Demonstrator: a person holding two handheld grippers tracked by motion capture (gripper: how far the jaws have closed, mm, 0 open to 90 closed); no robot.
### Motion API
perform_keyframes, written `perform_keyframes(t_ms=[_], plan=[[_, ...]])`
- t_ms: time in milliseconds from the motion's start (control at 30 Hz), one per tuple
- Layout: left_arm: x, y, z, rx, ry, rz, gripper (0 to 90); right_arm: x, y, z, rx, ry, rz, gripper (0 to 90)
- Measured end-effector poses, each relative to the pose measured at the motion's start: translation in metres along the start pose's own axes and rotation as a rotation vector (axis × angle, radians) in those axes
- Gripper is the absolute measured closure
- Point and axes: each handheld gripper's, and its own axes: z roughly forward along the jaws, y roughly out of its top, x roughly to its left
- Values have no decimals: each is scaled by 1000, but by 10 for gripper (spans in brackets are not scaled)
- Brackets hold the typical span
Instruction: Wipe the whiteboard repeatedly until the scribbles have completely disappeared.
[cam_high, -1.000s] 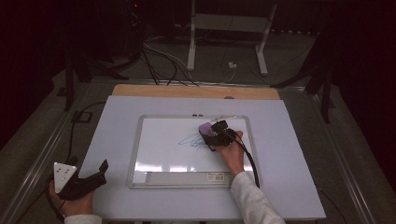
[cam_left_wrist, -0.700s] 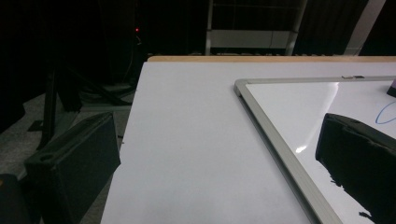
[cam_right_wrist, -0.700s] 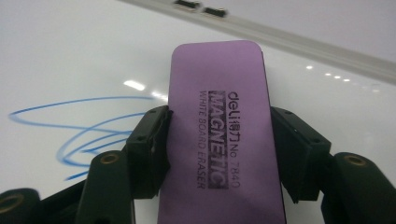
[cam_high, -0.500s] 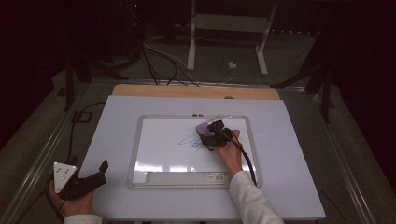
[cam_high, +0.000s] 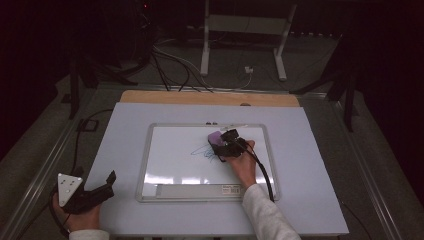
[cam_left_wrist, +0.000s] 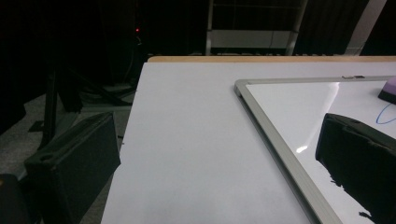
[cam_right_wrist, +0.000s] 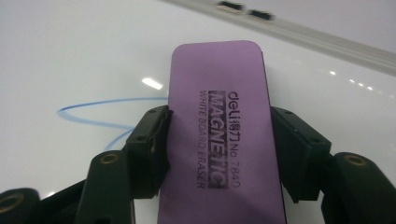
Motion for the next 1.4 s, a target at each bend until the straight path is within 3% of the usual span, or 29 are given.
perform_keyframes(t_ms=[100,167,233,333,433,567,667,800,900,967,1000,1233,1333,1400], plan=[[0,0,0,1,-1,-3,6,6,-1,-1,6,9,-33,413],[0,0,-1,-1,-1,-4,6,3,0,-1,9,9,-17,413],[1,0,-1,-2,0,-4,6,-2,2,0,5,-35,0,413],[1,0,0,-1,-1,-6,6,-8,2,0,5,-51,41,413],[1,0,0,0,-2,-4,6,-4,2,0,2,-67,20,413],[0,0,0,-1,-4,0,6,4,1,1,8,10,17,413],[0,0,0,1,-3,-2,6,13,2,1,22,39,-36,413],[1,0,-1,-2,-2,-3,6,10,3,1,21,12,-39,413],[1,0,-1,-2,-1,-4,6,-1,5,1,15,-55,10,413],[1,0,0,-1,-4,-5,6,-3,4,1,15,-49,36,413],[1,0,0,0,-3,-4,6,-2,4,1,14,-57,27,413],[0,0,1,0,-5,0,6,17,0,0,22,37,-22,413],[0,0,1,2,-4,-1,6,25,-1,-2,28,43,-65,414],[0,0,0,1,-4,-2,6,23,0,-1,28,37,-64,414]])
